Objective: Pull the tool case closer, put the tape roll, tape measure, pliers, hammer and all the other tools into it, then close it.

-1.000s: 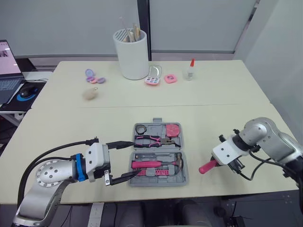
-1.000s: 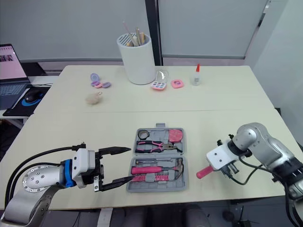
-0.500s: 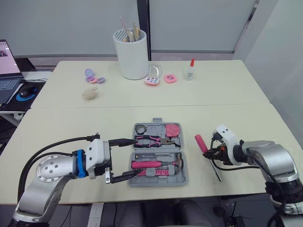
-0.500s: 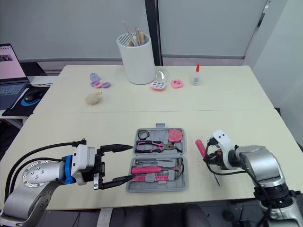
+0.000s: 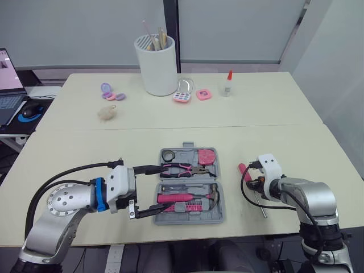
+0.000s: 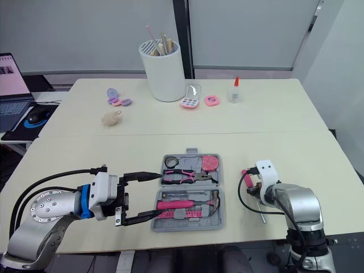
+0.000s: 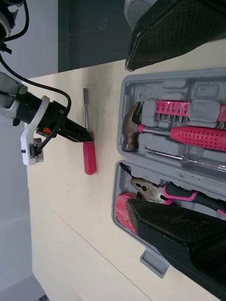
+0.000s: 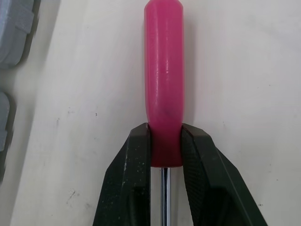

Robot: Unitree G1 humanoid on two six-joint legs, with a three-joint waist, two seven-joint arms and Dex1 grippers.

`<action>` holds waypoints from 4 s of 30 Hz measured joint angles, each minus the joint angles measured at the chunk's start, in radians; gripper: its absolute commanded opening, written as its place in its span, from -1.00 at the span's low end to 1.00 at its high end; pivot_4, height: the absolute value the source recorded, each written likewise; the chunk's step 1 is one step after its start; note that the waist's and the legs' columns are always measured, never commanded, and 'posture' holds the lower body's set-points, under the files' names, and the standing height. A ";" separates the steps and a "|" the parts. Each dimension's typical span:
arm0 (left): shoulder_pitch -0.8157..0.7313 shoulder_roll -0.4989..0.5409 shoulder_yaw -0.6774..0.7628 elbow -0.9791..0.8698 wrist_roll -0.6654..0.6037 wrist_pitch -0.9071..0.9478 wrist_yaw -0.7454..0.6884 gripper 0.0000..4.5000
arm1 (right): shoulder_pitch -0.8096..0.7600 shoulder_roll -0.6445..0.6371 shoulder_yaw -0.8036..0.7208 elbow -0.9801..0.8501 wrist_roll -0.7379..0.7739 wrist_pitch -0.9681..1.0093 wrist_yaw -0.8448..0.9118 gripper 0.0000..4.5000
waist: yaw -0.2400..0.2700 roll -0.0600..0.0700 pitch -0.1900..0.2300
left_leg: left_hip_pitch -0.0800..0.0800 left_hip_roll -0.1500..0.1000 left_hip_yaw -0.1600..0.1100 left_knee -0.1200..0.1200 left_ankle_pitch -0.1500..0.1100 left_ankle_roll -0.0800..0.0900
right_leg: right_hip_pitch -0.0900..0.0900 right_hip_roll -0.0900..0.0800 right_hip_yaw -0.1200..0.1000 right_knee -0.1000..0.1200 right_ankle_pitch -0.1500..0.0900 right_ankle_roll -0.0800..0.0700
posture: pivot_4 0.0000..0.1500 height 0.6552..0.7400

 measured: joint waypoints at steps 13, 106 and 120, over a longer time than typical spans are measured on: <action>0.048 0.000 0.011 0.012 -0.004 -0.008 -0.009 1.00 | 0.081 -0.090 -0.046 -0.184 0.102 -0.121 0.004 0.98 | 0.001 0.000 0.000 | -0.001 0.000 0.000 -0.001 0.000 0.000 | 0.000 0.000 -0.001 -0.004 0.000 0.001 | 1.00 0.92; 0.319 0.199 0.223 0.028 0.011 -0.010 -0.220 1.00 | -0.243 -0.087 0.930 0.034 -0.191 -0.703 0.504 -0.69 | 0.000 -0.003 0.000 | 0.000 0.001 -0.001 0.000 0.000 0.000 | -0.001 -0.002 -0.002 0.000 0.000 0.000 | 1.00 0.92; 0.363 0.171 0.223 0.089 0.038 -0.117 -0.237 1.00 | -0.248 -0.133 0.887 -0.028 -0.123 -0.699 0.576 0.08 | -0.001 -0.004 0.000 | 0.000 0.001 -0.001 0.000 0.000 0.000 | -0.001 -0.003 -0.002 0.000 0.000 0.000 | 1.00 0.92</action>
